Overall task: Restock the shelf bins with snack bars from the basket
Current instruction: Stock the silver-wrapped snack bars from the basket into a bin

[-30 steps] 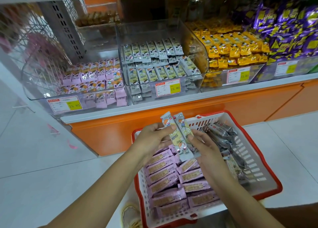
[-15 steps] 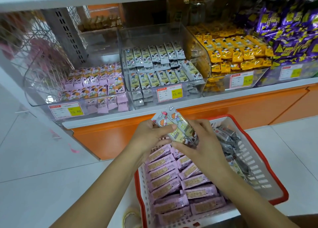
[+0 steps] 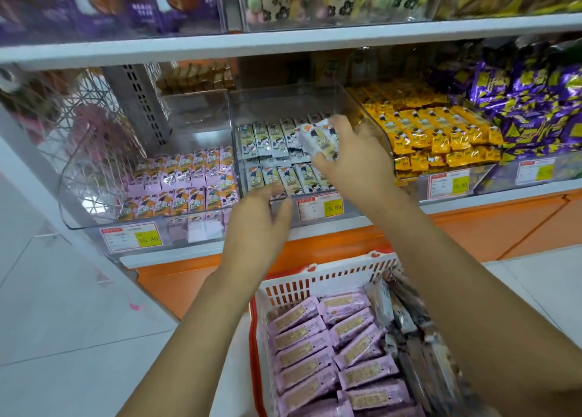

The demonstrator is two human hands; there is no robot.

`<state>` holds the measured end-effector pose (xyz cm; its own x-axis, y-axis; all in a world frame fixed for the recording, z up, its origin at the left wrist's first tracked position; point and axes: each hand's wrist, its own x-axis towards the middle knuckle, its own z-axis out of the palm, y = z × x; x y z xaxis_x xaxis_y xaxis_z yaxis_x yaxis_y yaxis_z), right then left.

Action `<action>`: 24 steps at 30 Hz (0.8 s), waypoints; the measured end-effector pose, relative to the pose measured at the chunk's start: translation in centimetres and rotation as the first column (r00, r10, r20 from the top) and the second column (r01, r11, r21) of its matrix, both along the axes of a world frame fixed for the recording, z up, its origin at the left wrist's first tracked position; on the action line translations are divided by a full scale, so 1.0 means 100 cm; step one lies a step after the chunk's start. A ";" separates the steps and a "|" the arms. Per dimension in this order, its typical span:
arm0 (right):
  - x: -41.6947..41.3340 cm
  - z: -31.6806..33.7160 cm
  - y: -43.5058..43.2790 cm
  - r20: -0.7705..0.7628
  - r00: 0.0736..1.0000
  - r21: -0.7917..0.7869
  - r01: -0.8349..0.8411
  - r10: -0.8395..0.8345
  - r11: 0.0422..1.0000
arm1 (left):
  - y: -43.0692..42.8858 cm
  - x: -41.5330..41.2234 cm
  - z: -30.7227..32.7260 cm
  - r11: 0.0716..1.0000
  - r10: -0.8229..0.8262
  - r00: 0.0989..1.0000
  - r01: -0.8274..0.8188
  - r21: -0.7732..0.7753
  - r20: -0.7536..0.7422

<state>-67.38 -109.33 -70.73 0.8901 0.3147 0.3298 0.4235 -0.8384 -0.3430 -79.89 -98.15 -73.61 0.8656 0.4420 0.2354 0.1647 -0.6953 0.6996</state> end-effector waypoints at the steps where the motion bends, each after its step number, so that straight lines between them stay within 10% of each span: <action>1: 0.010 0.000 0.007 -0.031 0.999 -0.063 0.026 -0.028 0.998 | 0.002 0.000 -0.003 0.998 -0.006 1.000 0.007 0.057 -0.013; 11: 0.034 -0.022 0.039 -0.138 0.967 -0.503 0.119 -0.215 0.856 | 0.004 -0.002 -0.007 0.992 -0.045 0.999 0.044 0.118 -0.002; 24: 0.027 -0.018 0.022 -0.295 0.923 -0.309 0.152 -0.246 0.939 | 0.005 -0.011 -0.013 0.986 -0.070 0.997 0.073 0.147 -0.027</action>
<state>-64.72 -107.13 -72.55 0.9859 0.1554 -0.0620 0.1425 -0.9740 -0.1762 -81.00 -97.68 -74.88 0.8994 0.3402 0.2746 0.1244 -0.8011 0.5854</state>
